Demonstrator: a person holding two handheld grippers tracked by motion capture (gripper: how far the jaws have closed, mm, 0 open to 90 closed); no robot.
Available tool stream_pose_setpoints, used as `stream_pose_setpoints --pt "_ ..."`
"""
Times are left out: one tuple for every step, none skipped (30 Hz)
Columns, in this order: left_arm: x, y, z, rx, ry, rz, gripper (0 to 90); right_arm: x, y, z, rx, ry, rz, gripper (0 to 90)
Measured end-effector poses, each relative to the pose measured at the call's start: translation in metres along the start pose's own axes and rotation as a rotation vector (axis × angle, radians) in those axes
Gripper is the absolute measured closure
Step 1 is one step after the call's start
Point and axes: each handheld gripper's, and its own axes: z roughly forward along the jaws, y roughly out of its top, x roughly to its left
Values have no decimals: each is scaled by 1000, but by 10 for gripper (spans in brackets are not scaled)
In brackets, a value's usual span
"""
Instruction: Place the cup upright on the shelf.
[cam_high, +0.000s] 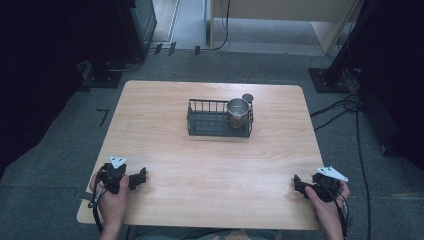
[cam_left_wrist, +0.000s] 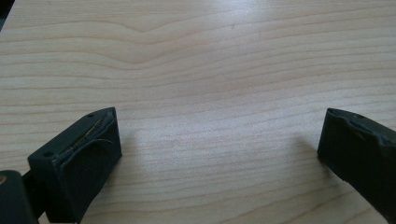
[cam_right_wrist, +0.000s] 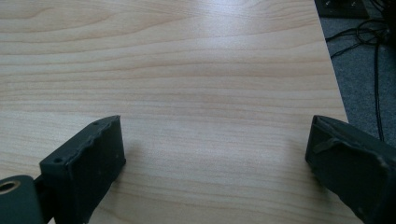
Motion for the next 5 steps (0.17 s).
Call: stream_pose_setpoints --pt "0 0 0 0 0 0 0 0 0 0 0 0 0 40" --pt "0 0 0 0 0 0 0 0 0 0 0 0 -1 40" --pt "0 0 0 0 0 0 0 0 0 0 0 0 0 41" --pt "0 0 0 0 0 0 0 0 0 0 0 0 0 41" --pt "0 0 0 0 0 0 0 0 0 0 0 0 0 41"
